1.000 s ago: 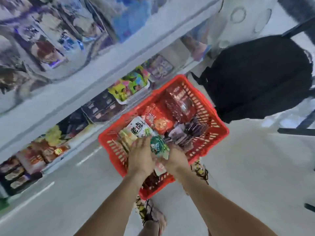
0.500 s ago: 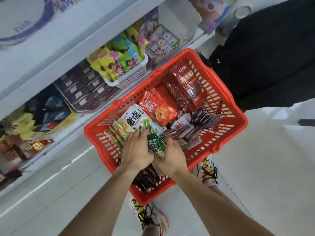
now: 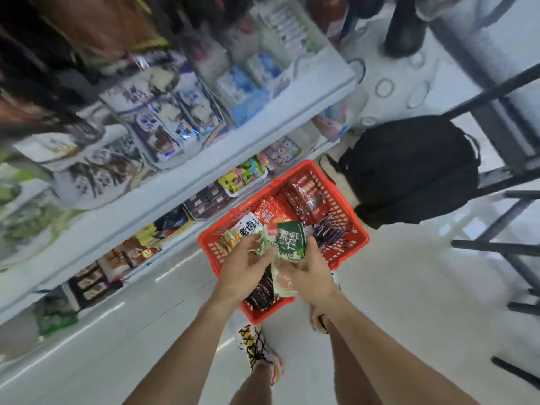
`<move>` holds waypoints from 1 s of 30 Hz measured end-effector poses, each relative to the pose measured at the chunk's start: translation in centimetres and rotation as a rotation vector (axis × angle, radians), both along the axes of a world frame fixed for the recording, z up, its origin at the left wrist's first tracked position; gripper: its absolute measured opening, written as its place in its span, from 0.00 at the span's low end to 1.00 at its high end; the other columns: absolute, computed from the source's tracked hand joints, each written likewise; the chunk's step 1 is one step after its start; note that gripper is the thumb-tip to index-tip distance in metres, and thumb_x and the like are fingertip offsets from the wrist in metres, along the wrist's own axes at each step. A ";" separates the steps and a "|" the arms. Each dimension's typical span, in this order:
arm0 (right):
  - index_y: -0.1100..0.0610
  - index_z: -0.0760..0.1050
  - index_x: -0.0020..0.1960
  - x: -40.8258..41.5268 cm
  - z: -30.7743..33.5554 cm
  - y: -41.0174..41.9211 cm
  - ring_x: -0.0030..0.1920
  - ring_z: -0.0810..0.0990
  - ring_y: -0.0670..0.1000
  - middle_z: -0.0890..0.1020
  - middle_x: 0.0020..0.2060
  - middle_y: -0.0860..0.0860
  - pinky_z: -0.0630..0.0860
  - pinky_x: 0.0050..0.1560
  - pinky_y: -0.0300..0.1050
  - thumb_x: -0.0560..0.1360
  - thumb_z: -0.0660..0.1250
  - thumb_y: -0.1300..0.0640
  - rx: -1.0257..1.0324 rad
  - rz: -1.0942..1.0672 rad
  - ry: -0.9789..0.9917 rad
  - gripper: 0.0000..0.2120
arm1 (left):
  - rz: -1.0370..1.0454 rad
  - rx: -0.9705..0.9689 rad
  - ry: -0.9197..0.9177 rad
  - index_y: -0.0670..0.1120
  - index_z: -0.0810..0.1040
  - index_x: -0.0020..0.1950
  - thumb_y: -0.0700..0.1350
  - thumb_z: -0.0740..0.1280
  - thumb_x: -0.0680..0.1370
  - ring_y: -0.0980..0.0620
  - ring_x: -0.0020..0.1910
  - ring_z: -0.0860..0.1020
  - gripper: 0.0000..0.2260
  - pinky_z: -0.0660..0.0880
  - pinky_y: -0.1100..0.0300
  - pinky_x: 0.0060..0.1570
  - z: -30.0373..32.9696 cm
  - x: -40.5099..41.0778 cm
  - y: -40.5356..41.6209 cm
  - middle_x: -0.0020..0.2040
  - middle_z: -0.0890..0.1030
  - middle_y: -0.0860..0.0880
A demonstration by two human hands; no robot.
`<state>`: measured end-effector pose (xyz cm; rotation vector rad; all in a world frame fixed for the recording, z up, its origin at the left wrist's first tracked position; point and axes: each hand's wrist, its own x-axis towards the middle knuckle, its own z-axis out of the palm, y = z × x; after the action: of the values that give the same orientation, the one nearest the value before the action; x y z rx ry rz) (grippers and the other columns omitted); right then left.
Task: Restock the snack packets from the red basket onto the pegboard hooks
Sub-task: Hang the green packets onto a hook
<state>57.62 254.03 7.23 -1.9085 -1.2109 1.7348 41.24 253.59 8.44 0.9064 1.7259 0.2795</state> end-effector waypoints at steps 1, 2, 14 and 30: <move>0.50 0.72 0.64 0.2 4.8 0.9 0.52 0.86 0.50 0.87 0.51 0.48 0.83 0.56 0.54 0.76 0.75 0.63 0.011 -0.047 0.073 0.21 | 0.021 -0.002 -0.055 0.56 0.76 0.71 0.72 0.69 0.73 0.60 0.61 0.80 0.32 0.76 0.54 0.67 4.2 0.1 0.5 0.66 0.81 0.58; 0.53 0.74 0.64 0.2 9.8 1.9 0.54 0.87 0.54 0.87 0.53 0.50 0.83 0.58 0.56 0.76 0.75 0.64 0.028 -0.071 0.147 0.20 | 0.037 0.010 -0.104 0.59 0.77 0.69 0.76 0.69 0.71 0.60 0.62 0.80 0.33 0.76 0.53 0.67 8.7 0.2 1.2 0.65 0.82 0.59; 0.50 0.76 0.65 -0.5 62.2 9.8 0.48 0.86 0.43 0.88 0.48 0.42 0.80 0.44 0.35 0.74 0.75 0.64 0.407 -0.101 0.460 0.23 | 0.346 0.206 -0.809 0.47 0.90 0.51 0.60 0.68 0.74 0.43 0.37 0.83 0.20 0.78 0.57 0.22 60.3 2.6 7.8 0.49 0.86 0.42; 0.40 0.74 0.56 -8.3 81.6 15.9 0.54 0.77 0.38 0.78 0.56 0.40 0.73 0.50 0.35 0.73 0.77 0.42 0.944 0.273 0.423 0.16 | 0.655 0.832 -0.747 0.44 0.84 0.64 0.55 0.71 0.76 0.43 0.46 0.85 0.21 0.81 0.53 0.28 79.3 -3.9 8.5 0.59 0.86 0.42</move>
<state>49.32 269.88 88.85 -0.8198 -1.7204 1.2018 37.34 262.06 87.73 0.6164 1.1094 1.6354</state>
